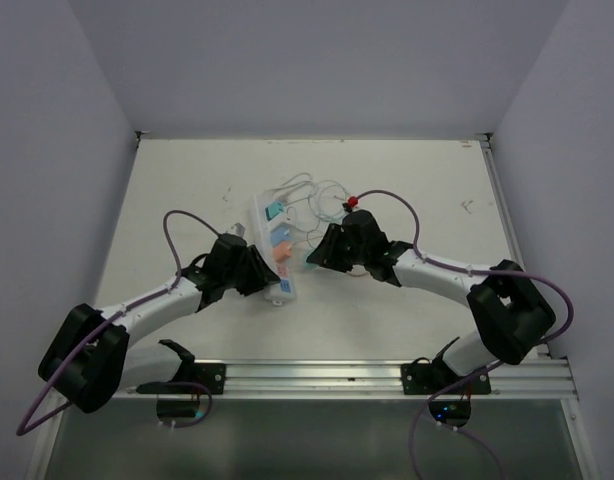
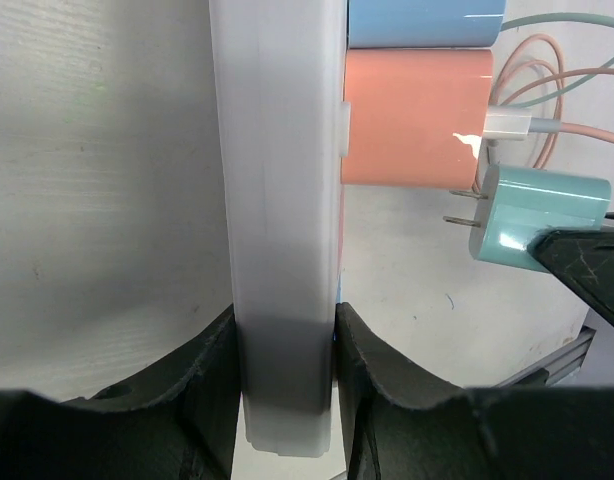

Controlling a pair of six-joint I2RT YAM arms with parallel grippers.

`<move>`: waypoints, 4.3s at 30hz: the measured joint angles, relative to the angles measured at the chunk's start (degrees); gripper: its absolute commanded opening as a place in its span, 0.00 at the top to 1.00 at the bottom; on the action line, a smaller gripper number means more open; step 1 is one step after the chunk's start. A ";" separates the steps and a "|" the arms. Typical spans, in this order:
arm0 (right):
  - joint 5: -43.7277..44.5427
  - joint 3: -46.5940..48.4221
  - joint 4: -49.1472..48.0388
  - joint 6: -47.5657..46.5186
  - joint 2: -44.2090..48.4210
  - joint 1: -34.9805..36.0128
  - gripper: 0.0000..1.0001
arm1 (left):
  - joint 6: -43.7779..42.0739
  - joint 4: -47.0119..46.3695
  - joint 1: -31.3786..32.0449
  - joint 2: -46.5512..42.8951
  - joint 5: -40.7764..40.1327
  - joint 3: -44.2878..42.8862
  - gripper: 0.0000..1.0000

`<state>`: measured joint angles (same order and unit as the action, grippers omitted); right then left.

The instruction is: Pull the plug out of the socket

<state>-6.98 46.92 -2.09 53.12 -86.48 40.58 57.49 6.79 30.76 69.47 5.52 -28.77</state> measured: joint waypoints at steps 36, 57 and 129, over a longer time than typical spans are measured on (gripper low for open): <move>-1.88 -12.50 7.43 -10.58 17.75 -20.98 0.06 | -0.11 -1.36 -0.39 0.50 0.68 0.02 1.00; 1.46 1.73 -4.94 -3.96 -1.62 1.77 0.13 | -0.11 -1.68 -0.59 0.66 1.55 0.07 1.00; -0.02 4.35 -16.28 -1.09 -14.19 5.42 1.00 | -2.12 -9.03 -2.60 6.73 6.95 1.27 1.00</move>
<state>-7.01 51.27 -18.37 52.03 -100.66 46.00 55.37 -2.24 28.16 76.20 12.47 -27.51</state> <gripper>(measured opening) 0.360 0.395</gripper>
